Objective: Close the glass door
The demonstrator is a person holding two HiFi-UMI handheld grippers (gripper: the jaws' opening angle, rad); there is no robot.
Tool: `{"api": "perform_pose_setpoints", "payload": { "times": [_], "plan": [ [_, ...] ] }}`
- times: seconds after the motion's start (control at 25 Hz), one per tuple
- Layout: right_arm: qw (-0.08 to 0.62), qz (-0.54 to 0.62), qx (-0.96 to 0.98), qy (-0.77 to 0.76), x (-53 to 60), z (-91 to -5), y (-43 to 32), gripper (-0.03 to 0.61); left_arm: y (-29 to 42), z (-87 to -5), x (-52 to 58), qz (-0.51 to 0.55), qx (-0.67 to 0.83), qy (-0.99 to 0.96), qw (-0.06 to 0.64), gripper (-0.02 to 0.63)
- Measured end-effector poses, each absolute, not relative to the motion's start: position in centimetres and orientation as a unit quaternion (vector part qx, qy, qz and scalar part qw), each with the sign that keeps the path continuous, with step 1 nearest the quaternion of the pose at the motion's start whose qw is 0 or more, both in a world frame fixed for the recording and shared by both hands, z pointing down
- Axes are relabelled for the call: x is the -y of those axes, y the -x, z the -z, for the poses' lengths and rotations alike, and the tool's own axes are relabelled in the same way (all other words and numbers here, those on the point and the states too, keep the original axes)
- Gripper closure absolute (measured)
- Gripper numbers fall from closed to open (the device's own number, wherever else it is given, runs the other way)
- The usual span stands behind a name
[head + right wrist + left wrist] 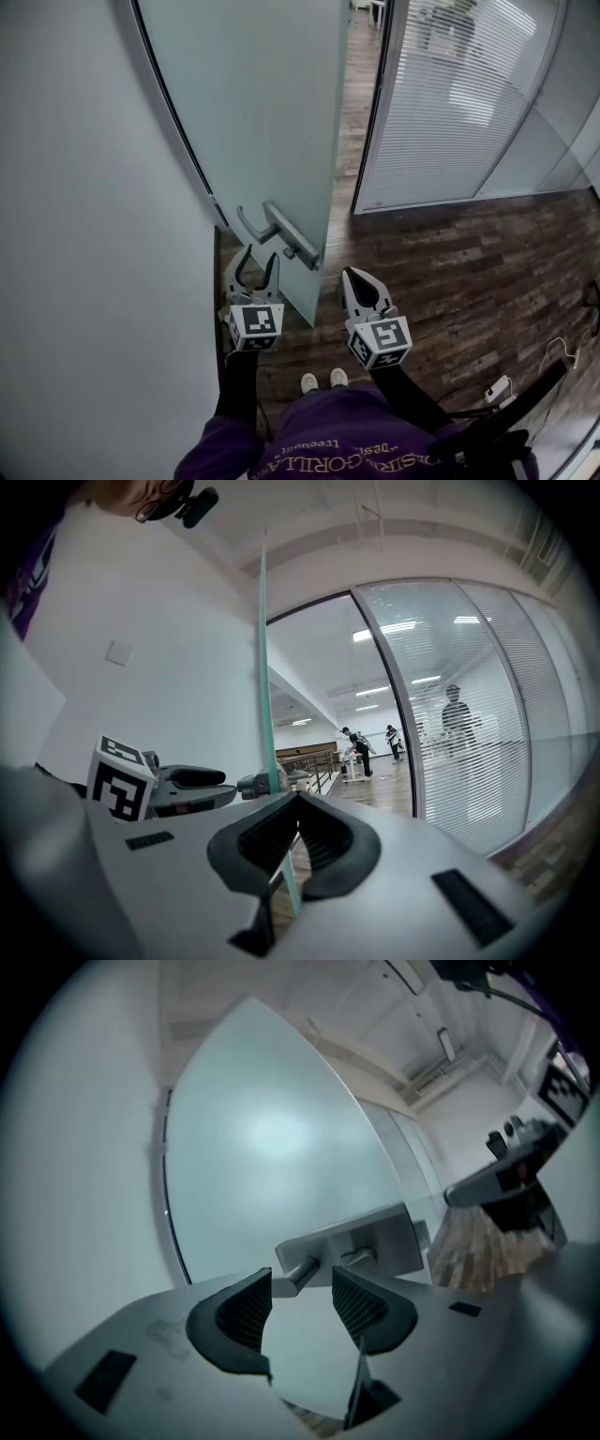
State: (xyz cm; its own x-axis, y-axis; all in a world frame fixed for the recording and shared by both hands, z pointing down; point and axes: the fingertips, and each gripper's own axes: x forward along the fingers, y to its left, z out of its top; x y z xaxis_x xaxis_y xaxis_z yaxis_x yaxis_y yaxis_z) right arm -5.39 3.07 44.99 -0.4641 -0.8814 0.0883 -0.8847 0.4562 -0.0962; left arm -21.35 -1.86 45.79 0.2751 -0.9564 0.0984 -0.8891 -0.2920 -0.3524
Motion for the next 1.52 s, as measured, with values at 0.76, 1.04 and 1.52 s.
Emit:
{"api": "perform_pose_setpoints", "payload": {
  "times": [0.76,1.04,1.52],
  "plan": [
    [0.012,-0.066,0.844,-0.531,-2.7,-45.0,3.7,0.588,21.2,-47.2,6.0,0.404,-0.459,0.730,0.306,0.424],
    [0.013,-0.062,0.842,-0.535,-2.8,-45.3,4.3,0.588,21.5,-47.7,6.7,0.429,-0.449,0.722,0.305,0.466],
    [0.017,-0.058,0.828,-0.557,-3.6,-45.2,4.6,0.588,19.8,-47.6,7.4,0.422,-0.448,0.725,0.309,0.469]
  ]
}}
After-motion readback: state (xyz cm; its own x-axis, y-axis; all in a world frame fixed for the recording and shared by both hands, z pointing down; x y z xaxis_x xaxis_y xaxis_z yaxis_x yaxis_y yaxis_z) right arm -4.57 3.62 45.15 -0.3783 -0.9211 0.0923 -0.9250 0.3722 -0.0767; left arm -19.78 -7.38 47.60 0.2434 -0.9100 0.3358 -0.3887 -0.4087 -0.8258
